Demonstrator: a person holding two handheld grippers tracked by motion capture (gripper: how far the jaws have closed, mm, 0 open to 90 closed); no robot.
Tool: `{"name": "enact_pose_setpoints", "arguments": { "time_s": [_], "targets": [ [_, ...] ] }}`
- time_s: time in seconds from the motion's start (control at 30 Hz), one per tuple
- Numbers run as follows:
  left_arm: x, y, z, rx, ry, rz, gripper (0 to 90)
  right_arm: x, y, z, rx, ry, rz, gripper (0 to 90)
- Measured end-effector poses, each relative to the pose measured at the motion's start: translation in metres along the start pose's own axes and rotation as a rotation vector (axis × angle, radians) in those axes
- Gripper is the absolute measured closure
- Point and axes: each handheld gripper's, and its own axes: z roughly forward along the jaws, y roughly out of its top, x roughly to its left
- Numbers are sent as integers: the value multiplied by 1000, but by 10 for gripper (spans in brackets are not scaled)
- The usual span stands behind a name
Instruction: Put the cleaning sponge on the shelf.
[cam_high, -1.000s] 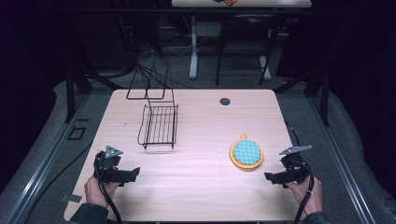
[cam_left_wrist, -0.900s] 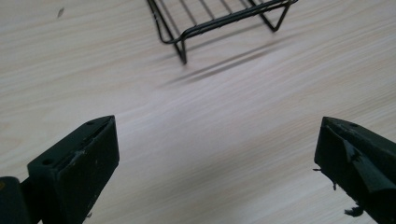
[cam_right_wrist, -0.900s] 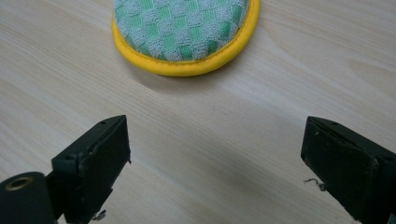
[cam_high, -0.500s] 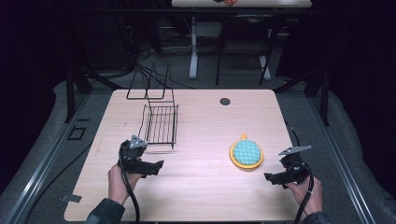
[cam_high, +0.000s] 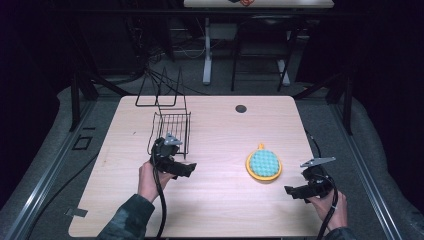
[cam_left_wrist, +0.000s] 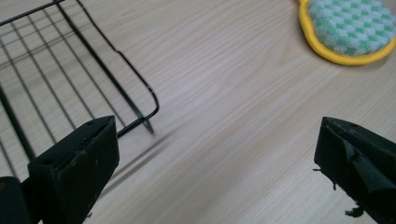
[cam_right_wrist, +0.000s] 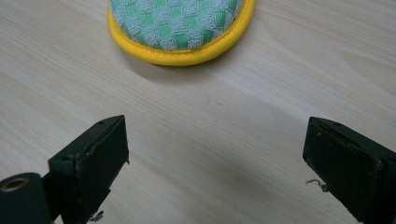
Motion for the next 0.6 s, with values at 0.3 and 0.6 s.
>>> {"name": "enact_pose_setpoints", "arguments": {
  "time_s": [0.3, 0.6],
  "targets": [
    [-14, 26, 33, 48, -50, 35, 0, -1, -3, 2, 20, 2, -7, 70],
    [-37, 56, 58, 58, -101, 69, 0, 0, -4, 4, 30, 4, -20, 77]
  ]
}}
